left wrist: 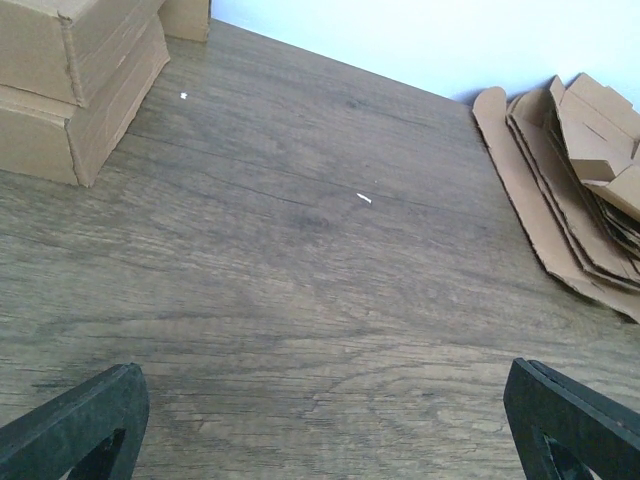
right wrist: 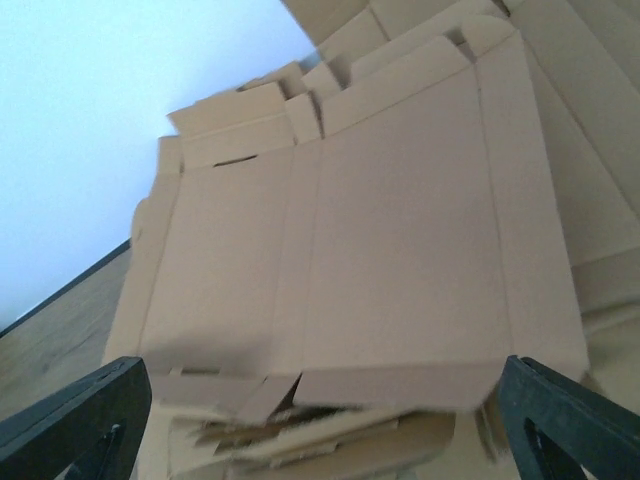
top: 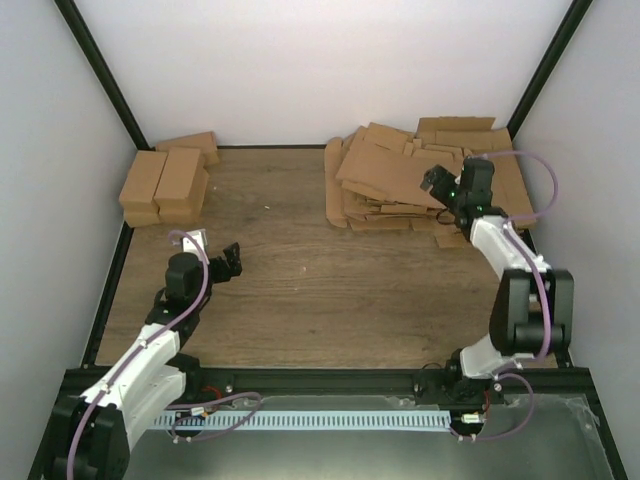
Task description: Fold the paper box
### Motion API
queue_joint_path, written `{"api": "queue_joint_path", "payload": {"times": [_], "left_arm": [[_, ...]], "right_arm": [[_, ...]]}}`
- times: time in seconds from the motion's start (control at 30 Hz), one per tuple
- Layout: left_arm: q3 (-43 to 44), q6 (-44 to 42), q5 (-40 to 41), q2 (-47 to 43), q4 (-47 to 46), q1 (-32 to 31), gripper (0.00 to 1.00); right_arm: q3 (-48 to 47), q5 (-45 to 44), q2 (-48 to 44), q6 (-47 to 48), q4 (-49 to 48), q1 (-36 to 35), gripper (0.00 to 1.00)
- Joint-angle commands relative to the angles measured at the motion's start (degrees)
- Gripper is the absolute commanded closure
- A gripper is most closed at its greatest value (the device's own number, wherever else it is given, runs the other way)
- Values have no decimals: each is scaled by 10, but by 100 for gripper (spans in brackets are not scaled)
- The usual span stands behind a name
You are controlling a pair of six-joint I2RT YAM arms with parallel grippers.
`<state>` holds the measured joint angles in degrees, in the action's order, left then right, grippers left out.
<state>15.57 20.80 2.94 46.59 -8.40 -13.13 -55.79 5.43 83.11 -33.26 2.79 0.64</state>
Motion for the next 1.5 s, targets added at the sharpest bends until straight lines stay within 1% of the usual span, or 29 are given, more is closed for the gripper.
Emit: {"api": "queue_joint_path", "payload": {"times": [0.0,0.17,0.47,0.5,0.53,0.6,0.63,0.7,0.73,0.77,0.8,0.9,1.0,1.07,1.17,1.27,1.3,1.37,1.47], "left_arm": [[-4,-3,3,5,-12,-1,0],[-2,-4,4,10,-13,-1,0],[2,-7,3,21,-15,-1,0],[2,-7,2,22,-16,-1,0],[2,-7,0,24,-17,-1,0],[3,-8,-2,26,-18,-1,0],[4,-8,-3,27,-19,-1,0],[4,-8,-4,29,-19,-1,0],[5,-9,-4,28,-19,-1,0],[5,-9,-4,29,-19,-1,0],[5,-9,-4,29,-19,-1,0],[5,-9,-6,28,-20,-1,0],[4,-9,-7,27,-20,-1,0],[5,-9,-7,24,-18,-1,0],[-1,-7,0,6,-14,-1,0],[-10,-2,18,-18,-7,-1,0],[-12,0,25,-36,-3,-1,0],[-17,6,38,-59,5,-1,0],[-21,25,62,-92,26,-1,0]], "right_arm": [[-87,11,94,-3,52,37,2],[-153,91,188,-18,74,84,6],[-169,109,248,-36,62,94,12],[-167,115,252,-38,55,95,17],[-165,125,256,-39,48,95,24],[-164,146,260,-41,38,96,39],[-164,153,260,-42,36,96,50],[-166,166,252,-43,34,96,78],[-165,166,243,-44,34,96,89],[-161,165,230,-45,32,96,96],[-160,163,216,-43,33,96,99],[-159,188,174,-32,32,96,99],[-172,253,138,-14,38,88,99],[-191,300,120,6,60,63,99],[-222,367,98,39,106,5,99],[-214,453,63,45,115,-51,99],[-203,468,45,46,114,-69,99],[-175,464,2,50,120,-95,99],[-110,430,-59,57,136,-100,99]]}}
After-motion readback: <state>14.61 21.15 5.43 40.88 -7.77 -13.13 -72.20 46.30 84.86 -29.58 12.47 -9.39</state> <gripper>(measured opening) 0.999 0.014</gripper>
